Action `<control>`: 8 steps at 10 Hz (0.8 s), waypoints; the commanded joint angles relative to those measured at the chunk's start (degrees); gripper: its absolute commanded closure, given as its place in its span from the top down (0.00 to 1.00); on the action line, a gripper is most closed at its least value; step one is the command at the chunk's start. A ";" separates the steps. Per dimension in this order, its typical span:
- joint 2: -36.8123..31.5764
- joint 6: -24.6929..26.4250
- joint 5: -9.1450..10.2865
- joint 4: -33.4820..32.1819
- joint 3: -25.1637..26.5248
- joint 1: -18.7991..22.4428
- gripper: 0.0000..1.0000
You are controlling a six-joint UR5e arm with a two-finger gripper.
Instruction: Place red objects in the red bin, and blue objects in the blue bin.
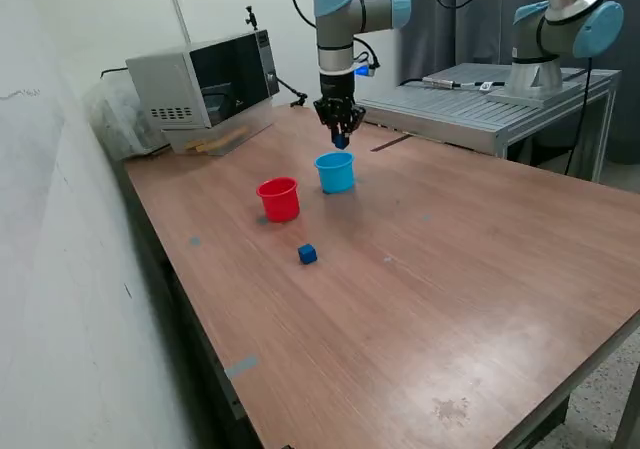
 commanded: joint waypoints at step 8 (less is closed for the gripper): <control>4.07 -0.83 0.24 -0.77 -3.47 -0.81 1.00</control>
